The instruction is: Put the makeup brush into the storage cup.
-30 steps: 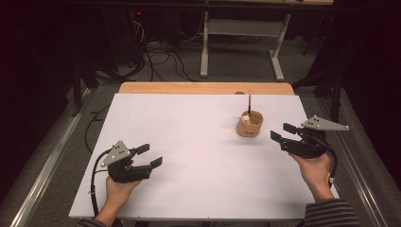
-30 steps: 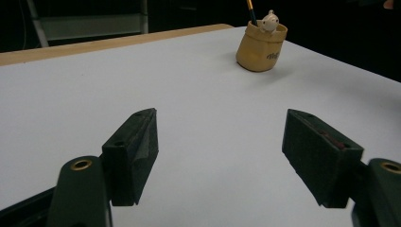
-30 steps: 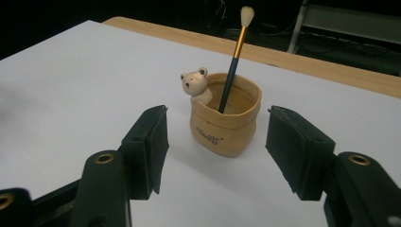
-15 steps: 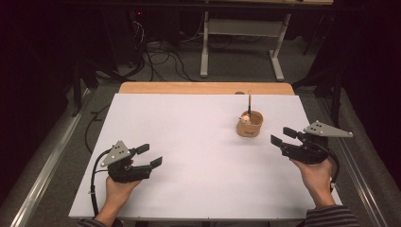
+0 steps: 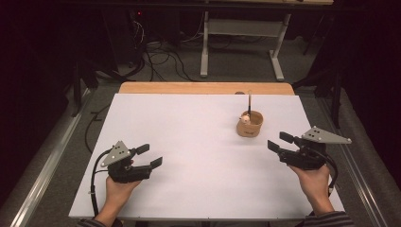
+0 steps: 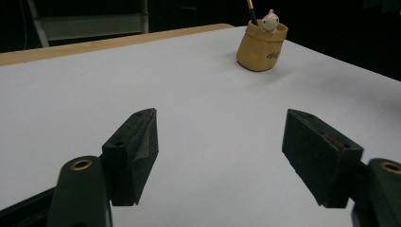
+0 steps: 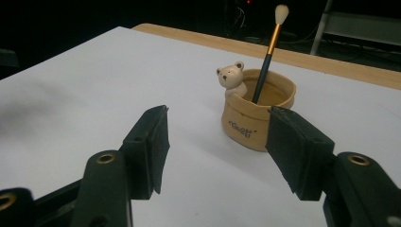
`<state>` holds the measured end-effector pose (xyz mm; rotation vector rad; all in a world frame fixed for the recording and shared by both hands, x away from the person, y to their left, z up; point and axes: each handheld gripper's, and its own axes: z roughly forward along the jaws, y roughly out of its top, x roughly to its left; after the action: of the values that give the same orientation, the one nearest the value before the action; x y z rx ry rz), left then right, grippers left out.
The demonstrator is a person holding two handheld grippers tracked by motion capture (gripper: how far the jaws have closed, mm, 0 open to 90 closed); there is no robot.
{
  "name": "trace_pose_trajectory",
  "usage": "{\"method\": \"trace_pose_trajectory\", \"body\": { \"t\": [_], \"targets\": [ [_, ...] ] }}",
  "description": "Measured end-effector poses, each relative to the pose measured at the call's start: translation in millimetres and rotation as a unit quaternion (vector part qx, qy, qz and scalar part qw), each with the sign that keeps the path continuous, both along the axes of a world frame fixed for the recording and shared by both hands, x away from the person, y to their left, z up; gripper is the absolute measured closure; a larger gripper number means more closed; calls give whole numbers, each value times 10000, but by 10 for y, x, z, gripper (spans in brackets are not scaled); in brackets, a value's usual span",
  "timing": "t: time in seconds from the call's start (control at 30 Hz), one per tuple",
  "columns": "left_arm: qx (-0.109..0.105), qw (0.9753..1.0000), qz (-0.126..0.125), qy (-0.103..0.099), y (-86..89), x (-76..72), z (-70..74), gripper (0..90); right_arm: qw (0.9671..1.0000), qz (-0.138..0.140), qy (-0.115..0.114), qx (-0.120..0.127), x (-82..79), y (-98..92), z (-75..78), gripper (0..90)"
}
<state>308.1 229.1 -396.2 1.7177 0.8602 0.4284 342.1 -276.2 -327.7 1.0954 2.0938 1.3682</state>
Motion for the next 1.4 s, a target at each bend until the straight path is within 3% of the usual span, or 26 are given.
{"method": "trace_pose_trajectory", "body": {
  "t": [1.4],
  "targets": [
    [4,10000,0,-8,-3,-4,1,282,9990,256,30,376,-318,100,-282,397]
  ]
}}
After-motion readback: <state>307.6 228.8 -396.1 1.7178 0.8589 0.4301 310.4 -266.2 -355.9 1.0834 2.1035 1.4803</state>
